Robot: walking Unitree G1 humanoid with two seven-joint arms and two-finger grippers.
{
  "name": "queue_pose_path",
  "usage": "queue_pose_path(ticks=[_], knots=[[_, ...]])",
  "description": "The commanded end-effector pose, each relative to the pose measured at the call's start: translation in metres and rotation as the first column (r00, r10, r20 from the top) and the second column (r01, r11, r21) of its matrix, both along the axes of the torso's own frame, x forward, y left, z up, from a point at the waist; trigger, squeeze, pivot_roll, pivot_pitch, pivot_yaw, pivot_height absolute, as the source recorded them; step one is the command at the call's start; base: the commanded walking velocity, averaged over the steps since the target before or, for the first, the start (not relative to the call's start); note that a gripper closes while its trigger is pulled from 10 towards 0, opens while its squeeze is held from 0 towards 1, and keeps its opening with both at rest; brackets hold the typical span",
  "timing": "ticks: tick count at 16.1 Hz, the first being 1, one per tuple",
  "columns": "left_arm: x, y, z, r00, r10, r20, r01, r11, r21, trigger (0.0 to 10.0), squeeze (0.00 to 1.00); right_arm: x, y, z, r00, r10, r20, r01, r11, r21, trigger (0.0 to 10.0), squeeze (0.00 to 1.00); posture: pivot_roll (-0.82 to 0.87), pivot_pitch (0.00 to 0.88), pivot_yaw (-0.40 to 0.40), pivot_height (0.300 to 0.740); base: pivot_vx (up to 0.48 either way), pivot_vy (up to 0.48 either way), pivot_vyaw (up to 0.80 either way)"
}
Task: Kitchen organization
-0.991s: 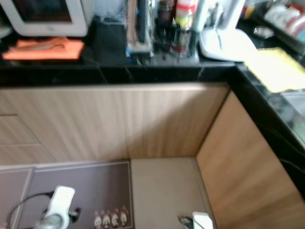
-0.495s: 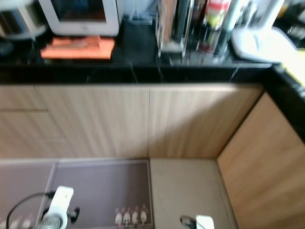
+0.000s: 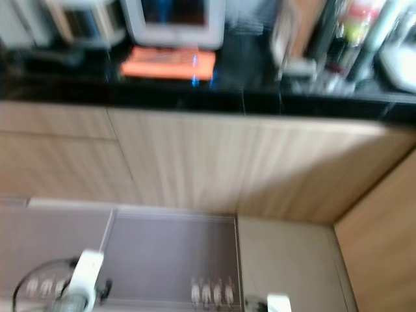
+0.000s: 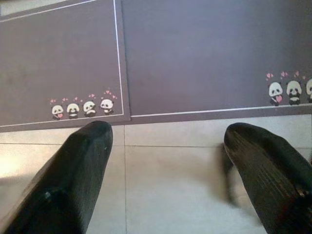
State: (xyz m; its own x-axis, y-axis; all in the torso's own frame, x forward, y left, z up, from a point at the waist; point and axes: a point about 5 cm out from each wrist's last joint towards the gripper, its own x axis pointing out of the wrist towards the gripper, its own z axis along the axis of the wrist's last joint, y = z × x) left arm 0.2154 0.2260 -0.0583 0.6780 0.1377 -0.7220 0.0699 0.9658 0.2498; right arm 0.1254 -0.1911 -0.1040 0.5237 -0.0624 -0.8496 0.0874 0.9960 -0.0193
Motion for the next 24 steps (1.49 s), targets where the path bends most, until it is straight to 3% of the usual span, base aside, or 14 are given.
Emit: queue_pose_path(ticks=[1,24], knots=[[-0.0045,0.0063,-0.0014,1.0,0.008,-0.021,-0.008,1.0,0.013,10.0,0.0,0.0045,0.0037,0.0012,1.0,-0.016,0.019,0.016,1.0,0.023,10.0,0.0,0.06,0.064,-0.064,0.74,0.0,0.307,0.73],[-0.001,0.0033,-0.0003,1.0,0.0,-0.017,0.0,1.0,0.009,10.0,0.0,0.0117,0.0103,0.0028,0.998,-0.049,0.039,0.047,0.998,0.044,10.0,0.0,0.06,0.081,-0.066,0.74,0.0,0.305,0.0]])
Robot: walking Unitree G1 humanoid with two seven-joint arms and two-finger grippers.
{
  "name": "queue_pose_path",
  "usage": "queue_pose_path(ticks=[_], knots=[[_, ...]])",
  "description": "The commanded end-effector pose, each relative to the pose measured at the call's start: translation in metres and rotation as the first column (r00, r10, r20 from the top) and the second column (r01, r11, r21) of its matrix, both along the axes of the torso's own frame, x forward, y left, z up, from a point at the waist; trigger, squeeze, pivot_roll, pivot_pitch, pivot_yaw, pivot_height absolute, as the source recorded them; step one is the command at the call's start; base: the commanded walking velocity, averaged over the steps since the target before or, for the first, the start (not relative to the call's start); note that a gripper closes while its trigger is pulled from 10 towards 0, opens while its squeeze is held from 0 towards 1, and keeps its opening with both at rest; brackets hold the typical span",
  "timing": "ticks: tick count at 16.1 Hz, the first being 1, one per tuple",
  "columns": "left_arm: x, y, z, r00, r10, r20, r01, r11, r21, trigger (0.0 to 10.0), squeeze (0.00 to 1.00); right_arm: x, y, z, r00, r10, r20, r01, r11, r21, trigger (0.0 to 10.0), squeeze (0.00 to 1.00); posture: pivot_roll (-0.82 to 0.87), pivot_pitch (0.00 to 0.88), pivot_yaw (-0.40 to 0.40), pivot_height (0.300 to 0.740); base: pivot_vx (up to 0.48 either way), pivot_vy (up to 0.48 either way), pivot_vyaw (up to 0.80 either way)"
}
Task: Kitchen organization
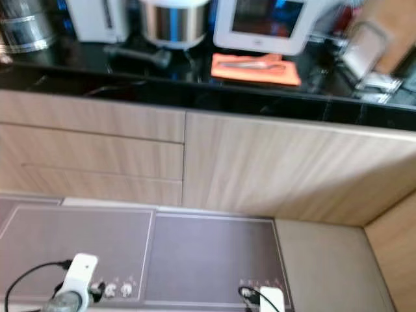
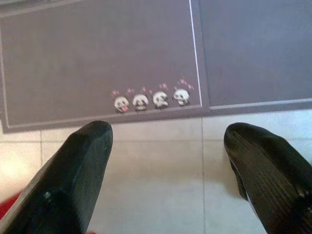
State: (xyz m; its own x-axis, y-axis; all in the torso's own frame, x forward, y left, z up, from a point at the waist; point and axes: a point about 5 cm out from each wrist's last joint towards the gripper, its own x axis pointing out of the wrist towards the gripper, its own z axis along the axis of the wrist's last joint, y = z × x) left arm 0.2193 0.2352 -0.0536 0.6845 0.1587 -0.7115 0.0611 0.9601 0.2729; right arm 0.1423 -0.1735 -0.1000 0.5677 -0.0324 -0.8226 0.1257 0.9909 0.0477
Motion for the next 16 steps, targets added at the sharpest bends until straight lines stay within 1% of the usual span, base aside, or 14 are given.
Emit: queue_pose_path(ticks=[1,8,11,16], knots=[[-0.005,-0.006,-0.005,1.0,-0.007,-0.027,0.006,1.0,-0.015,10.0,0.0,-0.005,-0.008,-0.001,1.0,-0.011,-0.014,0.011,1.0,-0.017,10.0,0.0,0.06,0.082,-0.066,0.74,0.0,0.304,0.0],[-0.003,-0.006,-0.004,1.0,-0.009,-0.022,0.009,1.0,-0.014,10.0,0.0,-0.005,-0.007,-0.001,1.0,-0.014,-0.015,0.014,1.0,-0.014,10.0,0.0,0.06,0.082,-0.064,0.74,0.0,0.304,0.0],[-0.001,-0.006,-0.003,1.0,-0.019,-0.013,0.019,1.0,-0.007,10.0,0.0,-0.005,-0.007,-0.001,1.0,-0.014,-0.016,0.014,1.0,-0.014,10.0,0.0,0.06,0.079,-0.062,0.74,0.0,0.0,0.0],[0.006,-0.012,0.001,0.999,-0.048,0.01,0.048,0.999,-0.017,10.0,0.0,-0.005,-0.007,-0.001,1.0,-0.019,-0.016,0.018,1.0,-0.015,10.0,0.0,0.06,0.071,-0.06,0.74,0.0,0.0,0.0]])
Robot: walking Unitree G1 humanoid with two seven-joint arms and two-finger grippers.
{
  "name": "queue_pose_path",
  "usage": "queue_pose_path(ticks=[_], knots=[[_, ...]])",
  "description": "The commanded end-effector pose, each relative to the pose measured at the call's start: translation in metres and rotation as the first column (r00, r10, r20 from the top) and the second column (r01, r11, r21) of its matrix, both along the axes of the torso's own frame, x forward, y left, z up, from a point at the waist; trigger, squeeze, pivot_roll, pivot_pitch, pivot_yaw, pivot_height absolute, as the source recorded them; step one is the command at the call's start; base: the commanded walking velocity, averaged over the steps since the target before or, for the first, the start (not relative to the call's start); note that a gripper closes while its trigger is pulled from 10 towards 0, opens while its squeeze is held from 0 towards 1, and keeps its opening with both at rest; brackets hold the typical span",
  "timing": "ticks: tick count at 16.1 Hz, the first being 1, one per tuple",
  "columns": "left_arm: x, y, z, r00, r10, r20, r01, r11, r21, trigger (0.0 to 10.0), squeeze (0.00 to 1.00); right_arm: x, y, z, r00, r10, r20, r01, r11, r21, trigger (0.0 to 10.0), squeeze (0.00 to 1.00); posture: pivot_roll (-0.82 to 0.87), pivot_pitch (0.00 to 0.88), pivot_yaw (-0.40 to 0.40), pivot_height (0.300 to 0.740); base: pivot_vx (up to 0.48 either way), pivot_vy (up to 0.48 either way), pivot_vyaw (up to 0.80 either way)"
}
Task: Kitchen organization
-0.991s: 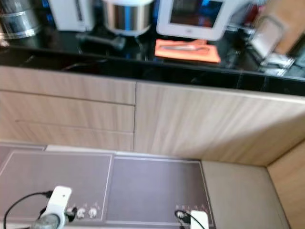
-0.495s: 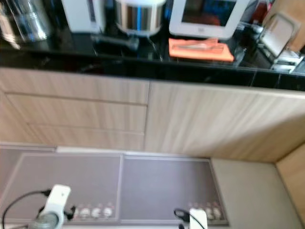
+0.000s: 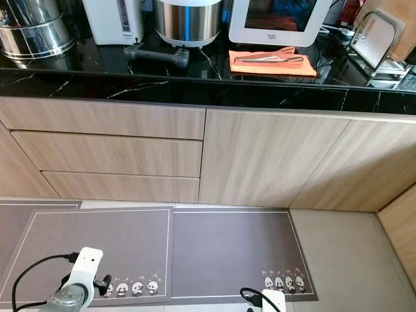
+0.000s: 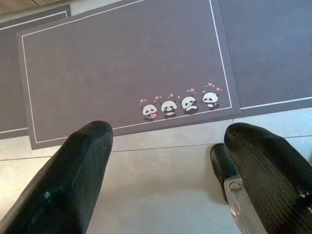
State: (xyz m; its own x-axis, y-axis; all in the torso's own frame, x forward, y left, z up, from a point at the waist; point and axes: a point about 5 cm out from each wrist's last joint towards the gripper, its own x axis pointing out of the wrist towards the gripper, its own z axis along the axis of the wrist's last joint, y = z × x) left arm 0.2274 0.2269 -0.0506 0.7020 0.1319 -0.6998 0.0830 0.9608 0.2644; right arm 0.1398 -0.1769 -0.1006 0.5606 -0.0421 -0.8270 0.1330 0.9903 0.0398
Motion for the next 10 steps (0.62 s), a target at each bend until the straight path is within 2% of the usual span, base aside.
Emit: queue_pose_path(ticks=[1,10], knots=[[-0.0014,-0.0044,-0.0019,1.0,-0.029,-0.012,0.029,1.0,-0.006,10.0,0.0,-0.0024,-0.0037,-0.0006,1.0,-0.012,-0.008,0.012,1.0,-0.008,10.0,0.0,0.06,0.071,-0.06,0.74,0.0,0.0,0.0],[0.0039,-0.0074,0.0008,0.999,-0.039,-0.003,0.038,0.999,-0.024,10.0,0.0,-0.0031,-0.0038,-0.0008,1.0,-0.01,-0.01,0.01,1.0,-0.018,10.0,0.0,0.06,0.068,-0.054,0.74,0.0,0.0,0.0]])
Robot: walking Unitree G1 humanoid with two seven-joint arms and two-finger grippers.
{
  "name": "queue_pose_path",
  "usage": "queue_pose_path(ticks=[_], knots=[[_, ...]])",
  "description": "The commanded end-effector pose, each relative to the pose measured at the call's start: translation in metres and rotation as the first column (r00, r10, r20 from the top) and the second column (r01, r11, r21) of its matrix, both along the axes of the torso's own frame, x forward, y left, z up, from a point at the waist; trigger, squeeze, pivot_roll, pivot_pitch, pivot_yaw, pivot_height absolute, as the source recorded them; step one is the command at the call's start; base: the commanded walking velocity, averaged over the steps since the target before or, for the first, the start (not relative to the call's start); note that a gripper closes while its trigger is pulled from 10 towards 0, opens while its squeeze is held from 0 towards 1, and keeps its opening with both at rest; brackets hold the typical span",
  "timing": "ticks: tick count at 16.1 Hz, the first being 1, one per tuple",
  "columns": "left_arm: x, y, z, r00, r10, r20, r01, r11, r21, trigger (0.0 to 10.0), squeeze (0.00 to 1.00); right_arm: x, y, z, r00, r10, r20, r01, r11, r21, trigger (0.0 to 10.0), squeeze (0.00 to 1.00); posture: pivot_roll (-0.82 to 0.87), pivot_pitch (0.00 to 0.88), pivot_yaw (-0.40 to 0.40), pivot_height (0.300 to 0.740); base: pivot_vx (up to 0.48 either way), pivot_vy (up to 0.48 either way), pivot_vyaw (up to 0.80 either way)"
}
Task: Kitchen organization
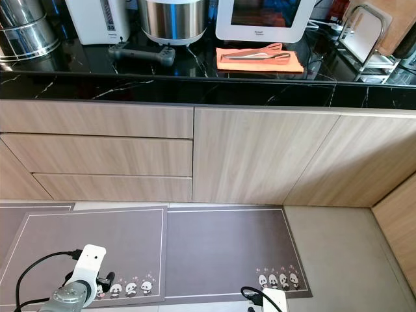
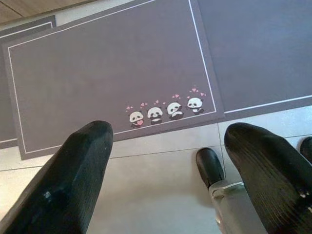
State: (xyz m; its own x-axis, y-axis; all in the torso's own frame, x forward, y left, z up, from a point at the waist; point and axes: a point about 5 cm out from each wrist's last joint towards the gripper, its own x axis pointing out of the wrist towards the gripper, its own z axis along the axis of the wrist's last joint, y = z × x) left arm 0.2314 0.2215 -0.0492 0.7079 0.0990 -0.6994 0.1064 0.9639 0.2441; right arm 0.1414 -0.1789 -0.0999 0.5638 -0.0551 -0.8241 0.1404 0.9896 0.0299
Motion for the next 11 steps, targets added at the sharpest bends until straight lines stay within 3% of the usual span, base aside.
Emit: queue_pose_path(ticks=[1,4,6,11], knots=[[-0.002,-0.003,-0.002,1.0,-0.013,-0.019,0.013,1.0,-0.017,10.0,0.0,-0.003,-0.004,-0.001,1.0,-0.019,0.0,0.019,1.0,-0.016,10.0,0.0,0.06,0.071,-0.054,0.74,0.0,0.0,0.0],[-0.006,-0.007,-0.006,0.999,-0.013,-0.051,0.011,0.999,-0.047,10.0,0.0,0.009,-0.016,0.006,0.997,-0.049,0.056,0.052,0.997,-0.056,10.0,0.0,0.06,0.076,-0.056,0.74,0.0,0.0,0.0],[-0.008,-0.008,-0.008,0.998,0.029,-0.055,-0.033,0.997,-0.071,10.0,0.0,0.026,-0.024,0.015,0.994,-0.041,0.104,0.048,0.996,-0.072,10.0,0.0,0.06,0.075,-0.063,0.74,0.0,0.0,0.0],[-0.012,-0.011,-0.011,0.996,0.041,-0.077,-0.048,0.995,-0.083,10.0,0.0,0.038,-0.021,0.02,0.99,-0.029,0.139,0.039,0.997,-0.073,10.0,0.0,0.06,0.077,-0.077,0.74,0.0,0.0,0.0]])
